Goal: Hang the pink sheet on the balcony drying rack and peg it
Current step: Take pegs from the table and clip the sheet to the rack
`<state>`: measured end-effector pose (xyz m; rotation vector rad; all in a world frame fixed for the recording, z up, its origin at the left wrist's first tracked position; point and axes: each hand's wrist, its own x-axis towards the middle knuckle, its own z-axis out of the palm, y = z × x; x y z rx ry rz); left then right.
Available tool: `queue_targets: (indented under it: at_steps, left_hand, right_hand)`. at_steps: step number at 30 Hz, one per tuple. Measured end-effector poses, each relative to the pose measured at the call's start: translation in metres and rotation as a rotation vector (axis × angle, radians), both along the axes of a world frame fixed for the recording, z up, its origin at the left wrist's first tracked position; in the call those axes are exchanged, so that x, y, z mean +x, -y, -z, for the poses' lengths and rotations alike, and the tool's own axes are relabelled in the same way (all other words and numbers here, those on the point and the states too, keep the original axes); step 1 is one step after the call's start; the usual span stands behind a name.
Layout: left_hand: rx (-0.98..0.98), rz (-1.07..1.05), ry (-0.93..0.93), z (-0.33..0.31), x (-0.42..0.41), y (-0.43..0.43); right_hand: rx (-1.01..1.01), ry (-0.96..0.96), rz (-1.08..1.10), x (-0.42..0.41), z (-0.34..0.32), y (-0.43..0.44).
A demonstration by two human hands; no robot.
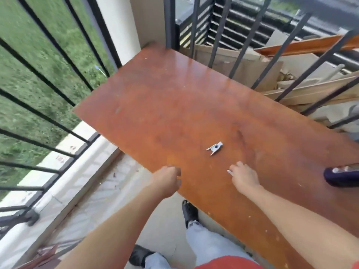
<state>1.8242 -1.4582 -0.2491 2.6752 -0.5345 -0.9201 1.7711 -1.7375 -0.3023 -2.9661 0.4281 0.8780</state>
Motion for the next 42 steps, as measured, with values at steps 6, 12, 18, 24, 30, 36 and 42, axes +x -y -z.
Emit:
queue_targets:
  at_steps: [6, 12, 18, 24, 30, 36, 42]
  left_hand:
    - [0.024, 0.036, 0.078, 0.034, 0.049, 0.114]
    - [0.068, 0.048, 0.164, 0.076, 0.070, 0.181]
    - [-0.018, 0.013, 0.150, 0.092, 0.075, 0.179]
    - [0.008, -0.172, 0.165, 0.042, 0.057, 0.089]
    - [0.024, -0.442, 0.079, -0.013, 0.001, -0.053]
    - [0.125, -0.806, 0.167, -0.080, -0.110, -0.199]
    - [0.230, -1.108, 0.313, -0.118, -0.266, -0.331]
  right_hand:
    - [0.232, 0.065, 0.092, -0.004, -0.005, 0.029]
    - [0.340, 0.165, 0.212, -0.014, 0.001, 0.055]
    - [0.403, 0.133, 0.319, -0.015, 0.004, 0.068]
    - [0.574, 0.154, 0.219, 0.033, -0.011, 0.030]
    - [0.732, 0.129, -0.122, 0.095, -0.059, -0.098]
    - [0.859, 0.167, -0.538, 0.080, -0.123, -0.285]
    - [0.973, 0.180, -0.993, -0.021, -0.185, -0.471]
